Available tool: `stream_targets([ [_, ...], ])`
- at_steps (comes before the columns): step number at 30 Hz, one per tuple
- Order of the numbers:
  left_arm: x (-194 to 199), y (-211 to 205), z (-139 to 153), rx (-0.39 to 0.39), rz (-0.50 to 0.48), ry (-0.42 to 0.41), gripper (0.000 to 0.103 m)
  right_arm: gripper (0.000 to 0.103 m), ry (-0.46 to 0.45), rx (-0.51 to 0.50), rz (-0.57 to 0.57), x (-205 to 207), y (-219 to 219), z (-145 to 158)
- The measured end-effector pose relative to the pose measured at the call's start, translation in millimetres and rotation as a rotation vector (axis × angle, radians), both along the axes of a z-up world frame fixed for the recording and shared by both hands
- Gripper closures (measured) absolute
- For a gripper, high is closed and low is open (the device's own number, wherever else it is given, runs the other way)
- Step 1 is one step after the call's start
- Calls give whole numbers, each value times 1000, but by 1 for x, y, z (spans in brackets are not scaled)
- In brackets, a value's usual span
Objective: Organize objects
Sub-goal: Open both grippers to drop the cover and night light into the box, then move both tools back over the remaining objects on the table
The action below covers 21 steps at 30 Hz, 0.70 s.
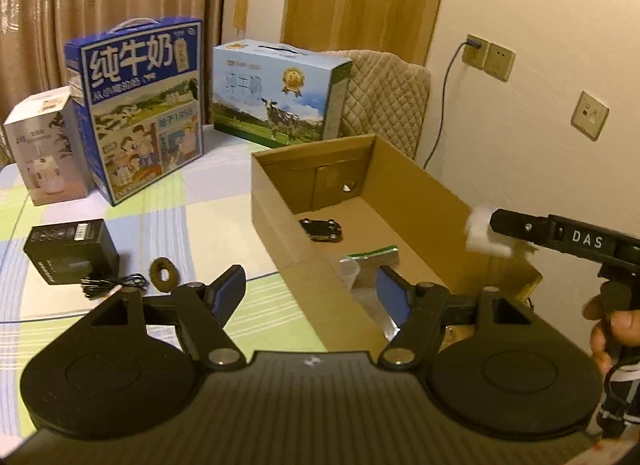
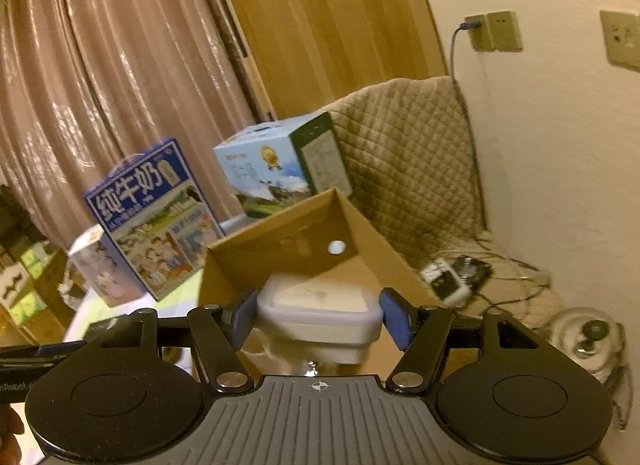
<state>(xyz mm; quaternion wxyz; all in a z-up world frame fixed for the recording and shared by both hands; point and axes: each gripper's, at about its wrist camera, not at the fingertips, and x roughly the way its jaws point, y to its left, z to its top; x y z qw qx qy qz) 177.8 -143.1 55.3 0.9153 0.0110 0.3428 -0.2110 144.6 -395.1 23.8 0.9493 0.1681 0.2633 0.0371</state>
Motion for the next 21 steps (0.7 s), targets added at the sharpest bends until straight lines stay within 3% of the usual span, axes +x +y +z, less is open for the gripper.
stream_targets([
  [12,-12,46,-3,-21,75,9,33,29,10,-26,-28,-25,15,10],
  [21,-38,87,0,-7,130,-3,27,29,-6,-55,53,-48,54,27],
])
